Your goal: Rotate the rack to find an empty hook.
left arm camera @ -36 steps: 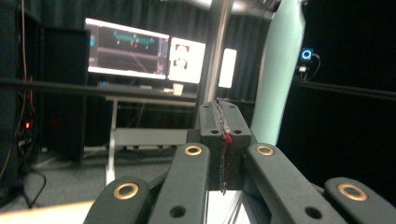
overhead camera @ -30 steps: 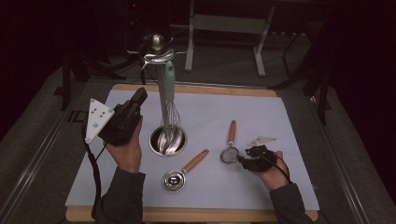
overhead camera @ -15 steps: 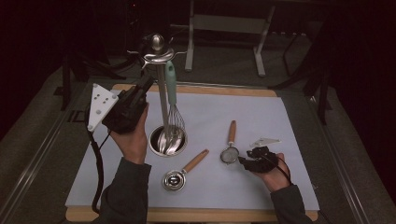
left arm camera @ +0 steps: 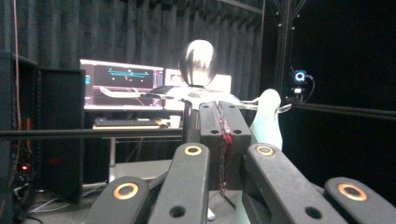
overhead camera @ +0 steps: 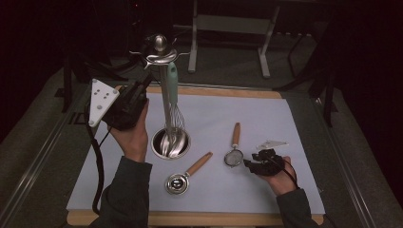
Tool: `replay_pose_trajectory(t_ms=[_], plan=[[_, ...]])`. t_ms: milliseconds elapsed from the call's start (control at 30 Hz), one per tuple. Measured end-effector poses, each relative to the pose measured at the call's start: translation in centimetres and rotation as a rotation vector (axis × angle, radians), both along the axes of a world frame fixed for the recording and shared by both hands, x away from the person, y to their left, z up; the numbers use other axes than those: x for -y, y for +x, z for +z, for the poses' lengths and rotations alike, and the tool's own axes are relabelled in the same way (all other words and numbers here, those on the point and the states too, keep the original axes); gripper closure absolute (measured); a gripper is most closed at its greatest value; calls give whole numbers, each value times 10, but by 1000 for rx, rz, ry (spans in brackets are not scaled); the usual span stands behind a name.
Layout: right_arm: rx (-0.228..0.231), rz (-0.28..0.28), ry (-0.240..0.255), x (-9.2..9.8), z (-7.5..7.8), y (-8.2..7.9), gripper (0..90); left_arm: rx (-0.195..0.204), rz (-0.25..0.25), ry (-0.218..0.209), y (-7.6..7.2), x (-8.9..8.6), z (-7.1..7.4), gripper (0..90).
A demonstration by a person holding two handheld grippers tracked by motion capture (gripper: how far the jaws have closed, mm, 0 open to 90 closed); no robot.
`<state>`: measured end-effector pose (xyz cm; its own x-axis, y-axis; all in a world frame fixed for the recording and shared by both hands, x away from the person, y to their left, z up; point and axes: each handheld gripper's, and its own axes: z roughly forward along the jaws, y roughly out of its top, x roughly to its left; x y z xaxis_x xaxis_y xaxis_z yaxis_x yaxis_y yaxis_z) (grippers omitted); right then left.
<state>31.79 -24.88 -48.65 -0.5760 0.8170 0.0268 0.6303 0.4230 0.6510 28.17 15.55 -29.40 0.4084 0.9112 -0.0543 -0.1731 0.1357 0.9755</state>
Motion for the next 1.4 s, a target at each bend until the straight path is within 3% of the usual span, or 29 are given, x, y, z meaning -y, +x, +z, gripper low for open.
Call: replay_pose_trajectory(t_ms=[667, 1400], plan=[[-2, 6, 4, 0, 1, 0, 532, -27, 73, 5, 17, -19, 4, 897], [1, 5, 6, 0, 1, 0, 534, -67, 136, 9, 39, -23, 10, 898]])
